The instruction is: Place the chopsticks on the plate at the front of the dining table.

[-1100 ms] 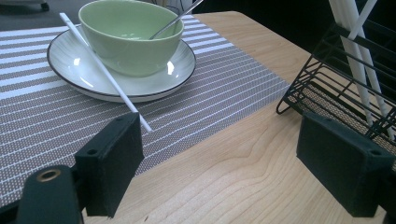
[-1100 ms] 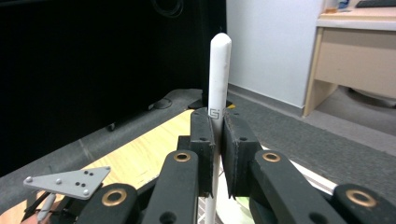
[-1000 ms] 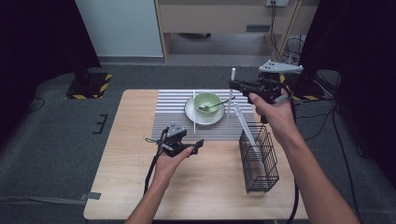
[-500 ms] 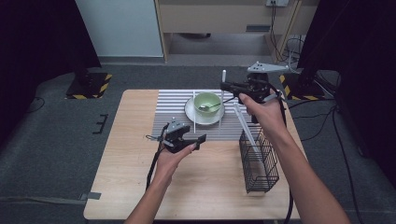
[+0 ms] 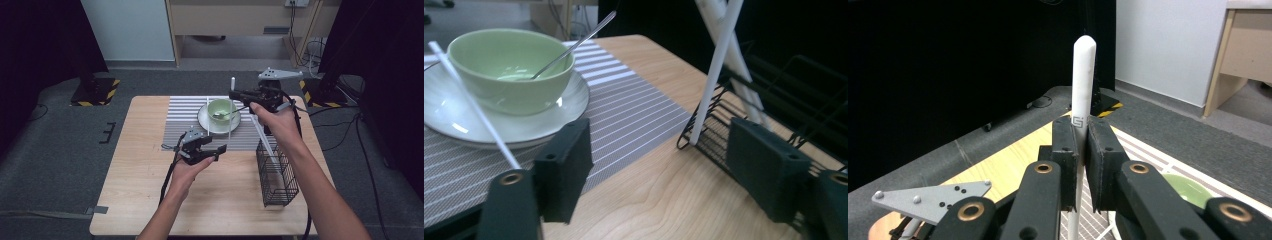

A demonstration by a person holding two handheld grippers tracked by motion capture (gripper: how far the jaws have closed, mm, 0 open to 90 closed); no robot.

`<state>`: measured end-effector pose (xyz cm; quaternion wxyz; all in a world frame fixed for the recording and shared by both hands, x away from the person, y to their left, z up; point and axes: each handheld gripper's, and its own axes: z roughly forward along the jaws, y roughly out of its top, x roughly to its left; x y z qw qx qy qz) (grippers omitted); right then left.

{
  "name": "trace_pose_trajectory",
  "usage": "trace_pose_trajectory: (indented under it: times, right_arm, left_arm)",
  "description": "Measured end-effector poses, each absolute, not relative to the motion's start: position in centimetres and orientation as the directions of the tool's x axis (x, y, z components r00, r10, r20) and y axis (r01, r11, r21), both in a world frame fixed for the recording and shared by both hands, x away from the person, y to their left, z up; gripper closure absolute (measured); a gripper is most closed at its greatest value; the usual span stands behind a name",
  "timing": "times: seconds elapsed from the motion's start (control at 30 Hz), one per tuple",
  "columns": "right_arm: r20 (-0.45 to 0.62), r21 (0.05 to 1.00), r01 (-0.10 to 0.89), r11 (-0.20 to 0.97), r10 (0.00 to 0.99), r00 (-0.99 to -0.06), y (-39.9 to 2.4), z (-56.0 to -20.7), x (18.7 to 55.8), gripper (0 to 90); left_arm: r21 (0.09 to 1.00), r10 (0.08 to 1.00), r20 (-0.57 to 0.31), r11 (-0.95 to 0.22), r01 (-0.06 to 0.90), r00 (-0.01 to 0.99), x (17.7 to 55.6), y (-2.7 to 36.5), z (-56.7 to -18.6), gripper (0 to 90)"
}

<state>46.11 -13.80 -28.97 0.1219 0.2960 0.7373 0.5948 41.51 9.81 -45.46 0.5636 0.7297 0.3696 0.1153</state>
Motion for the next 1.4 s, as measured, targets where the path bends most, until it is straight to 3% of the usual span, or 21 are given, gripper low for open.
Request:
trace_pose_trajectory:
  times: [0.37, 0.57, 1.0, 1.4]
  right_arm:
    - [0.194, 0.952, 0.292, 0.096, 0.548, -0.814, -13.7, -28.4, 45.2, 83.7]
    - [0.205, 0.95, 0.299, 0.094, 0.537, -0.819, -13.5, -28.4, 45.1, 83.6]
    - [0.221, 0.948, 0.308, 0.086, 0.519, -0.826, -13.2, -28.2, 45.0, 83.6]
    - [0.219, 0.947, 0.308, 0.087, 0.525, -0.823, -13.1, -28.2, 45.2, 81.1]
  left_arm:
    - [0.916, 0.627, -0.219, -0.131, 0.378, 0.748, 40.8, 8.8, -45.0, 58.3]
    - [0.92, 0.607, -0.21, -0.143, 0.365, 0.766, 40.4, 8.0, -44.8, 68.3]
    - [0.917, 0.609, -0.218, -0.139, 0.373, 0.763, 40.4, 8.1, -44.5, 82.1]
    - [0.929, 0.631, -0.174, -0.151, 0.339, 0.756, 40.0, 7.8, -44.5, 86.3]
